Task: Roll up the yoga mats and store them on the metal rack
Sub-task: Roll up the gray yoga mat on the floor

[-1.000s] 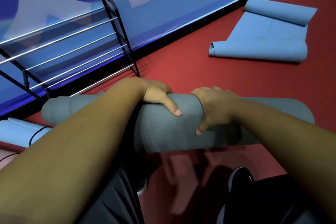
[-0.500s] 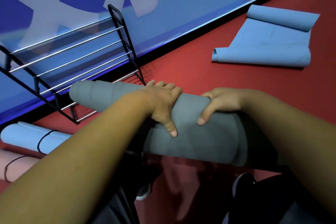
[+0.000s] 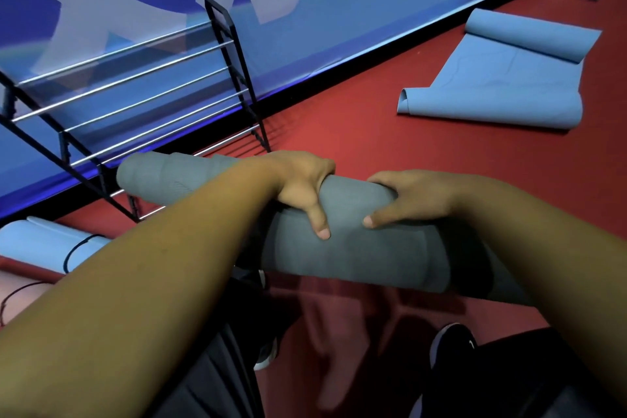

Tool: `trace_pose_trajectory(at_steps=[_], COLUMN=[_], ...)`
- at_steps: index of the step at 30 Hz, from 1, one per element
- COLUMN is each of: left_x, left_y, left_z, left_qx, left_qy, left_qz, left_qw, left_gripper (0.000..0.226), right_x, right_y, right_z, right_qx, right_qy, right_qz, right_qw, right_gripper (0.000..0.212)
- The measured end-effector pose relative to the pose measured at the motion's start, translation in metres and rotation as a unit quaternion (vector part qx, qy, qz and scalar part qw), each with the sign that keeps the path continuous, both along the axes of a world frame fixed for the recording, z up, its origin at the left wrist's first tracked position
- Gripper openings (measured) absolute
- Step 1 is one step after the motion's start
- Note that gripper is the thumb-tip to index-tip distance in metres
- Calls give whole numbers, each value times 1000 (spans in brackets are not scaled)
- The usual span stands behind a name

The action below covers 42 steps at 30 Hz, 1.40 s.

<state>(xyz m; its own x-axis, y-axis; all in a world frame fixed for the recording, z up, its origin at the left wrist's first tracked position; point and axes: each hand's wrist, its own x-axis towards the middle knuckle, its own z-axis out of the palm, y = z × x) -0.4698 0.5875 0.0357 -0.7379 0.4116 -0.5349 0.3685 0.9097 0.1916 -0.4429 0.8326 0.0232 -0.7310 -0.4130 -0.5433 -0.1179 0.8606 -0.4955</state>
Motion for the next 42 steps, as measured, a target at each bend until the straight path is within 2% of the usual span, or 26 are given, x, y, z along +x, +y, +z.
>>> trace_pose_trajectory(at_steps=[4, 6, 8, 10, 12, 14, 18, 22, 26, 29, 31, 36, 42], left_x=[-10, -13, -15, -15, -14, -13, -6, 4, 22, 32, 35, 33, 21], left_y=[-14, -19, -21, -21, -19, -16, -12, -7, 3, 6, 4, -2, -3], left_z=[-2, -3, -3, -4, -3, -2, 4, 0, 0, 2, 3, -1, 2], left_qx=[43, 64, 83, 90, 85, 74, 55, -7, -122, -130, -105, -14, 9], left_qy=[-70, -102, -136, -157, -165, -156, -112, -72, 75, 94, 80, 49, 9], left_qz=[57, 87, 105, 115, 107, 93, 58, -10, -131, -144, -121, -55, -13], left_qw=[995, 989, 982, 977, 977, 981, 991, 997, 981, 977, 984, 997, 1000], left_gripper=[75, 70, 66, 65, 64, 65, 72, 109, 138, 150, 146, 109, 102], right_x=[10, 20, 25, 24, 20, 15, 6, 3, 0, 2, 2, 2, 5], right_y=[-17, -24, -28, -29, -28, -24, -16, -9, -3, 0, 0, -6, -10], right_z=[-10, -14, -17, -15, -11, -9, -15, -13, -4, 2, 4, 1, 3], right_qx=[138, 179, 184, 184, 176, 154, 69, 3, -30, -60, -69, -60, -22], right_qy=[103, 135, 163, 187, 188, 167, 99, 27, -29, -74, -93, -109, -41], right_qz=[85, 98, 92, 82, 77, 69, 50, -2, -1, -2, -7, -5, 7], right_qw=[981, 970, 965, 962, 963, 971, 991, 1000, 999, 995, 993, 992, 999], right_gripper=[153, 165, 168, 164, 147, 126, 103, 84, 70, 59, 58, 63, 72])
